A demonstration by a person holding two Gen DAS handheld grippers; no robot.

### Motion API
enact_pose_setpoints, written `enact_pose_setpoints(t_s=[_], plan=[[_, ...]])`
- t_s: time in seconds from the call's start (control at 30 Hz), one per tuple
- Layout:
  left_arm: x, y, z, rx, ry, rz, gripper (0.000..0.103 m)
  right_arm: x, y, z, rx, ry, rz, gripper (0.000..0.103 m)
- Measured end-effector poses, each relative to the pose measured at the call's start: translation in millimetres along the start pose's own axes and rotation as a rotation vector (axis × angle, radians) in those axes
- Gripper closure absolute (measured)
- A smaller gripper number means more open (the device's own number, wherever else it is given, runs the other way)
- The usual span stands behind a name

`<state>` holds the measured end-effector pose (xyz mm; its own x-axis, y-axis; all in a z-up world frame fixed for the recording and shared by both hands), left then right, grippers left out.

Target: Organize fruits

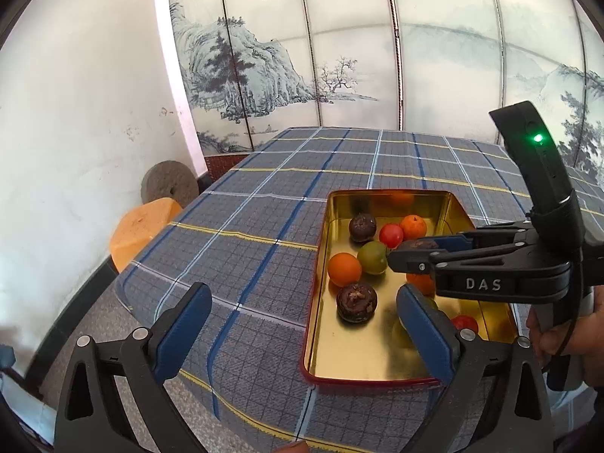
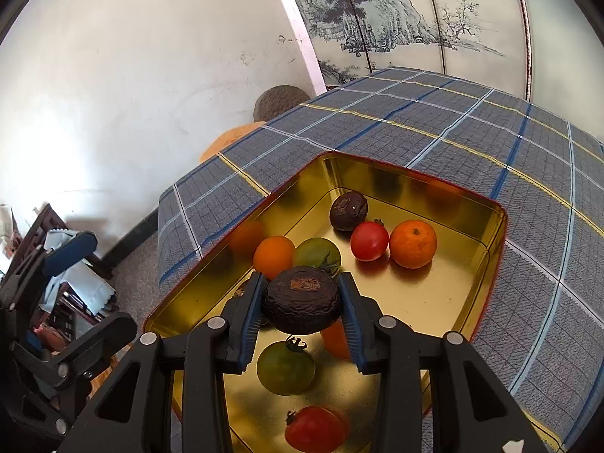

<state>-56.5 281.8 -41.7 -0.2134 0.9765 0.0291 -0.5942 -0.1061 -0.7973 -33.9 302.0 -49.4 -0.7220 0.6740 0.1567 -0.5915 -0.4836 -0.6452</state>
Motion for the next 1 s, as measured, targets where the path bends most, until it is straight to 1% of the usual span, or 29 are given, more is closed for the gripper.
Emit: enact_pose_setpoints(t_s=[0.2,0.27,0.33,0.37,0.47,0.57,0.73,0.83,1.0], plan=[[-1,-3,2,-0.003,-0.006,0.006,0.003,1,-3,-2,-0.007,0.0,0.001,0.064],[-1,-3,2,-0.002,-0.007,0.003,0.003,0,-6,1,-0.021,-0.008,-0.01,0.057],[-2,-5,5,-0.008,-0.011,-0.004,0.002,-1,-10,10,-0.054,-0.01,-0.02,0.042],[-3,-6,6,-0.008,-0.015,-0.007,0.002,-2,-12,15,-0.072,-0.009,-0.025,0.04],[-5,-10,13,-0.029,-0.019,-0.018,0.0,-6,-18,33,-0.126,0.005,-0.04,0.034],[-9,-17,26,-0.074,0.006,-0.008,0.0,-9,-20,56,-0.184,0.037,-0.043,0.027],[-13,-25,41,-0.094,0.024,0.023,0.0,-12,-18,104,-0.296,0.11,-0.023,0.015],[-17,-30,52,-0.112,0.057,0.039,0.0,-13,-17,129,-0.346,0.133,-0.014,0.011],[-26,-36,75,-0.147,0.06,0.03,0.0,-13,-12,163,-0.399,0.152,-0.004,0.008]])
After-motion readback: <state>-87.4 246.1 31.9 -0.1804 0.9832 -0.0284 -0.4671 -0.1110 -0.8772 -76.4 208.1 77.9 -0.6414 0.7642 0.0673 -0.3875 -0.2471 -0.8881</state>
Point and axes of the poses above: each gripper's, at about its wrist camera, not at the fingertips, and z roughly against the way its jaws point, x to its left, y to its underside, the point moved 8 cm from there along -z, roughly the way its jaws point, and after that the axes turned 9 degrees about y, right-handed, at the moved point
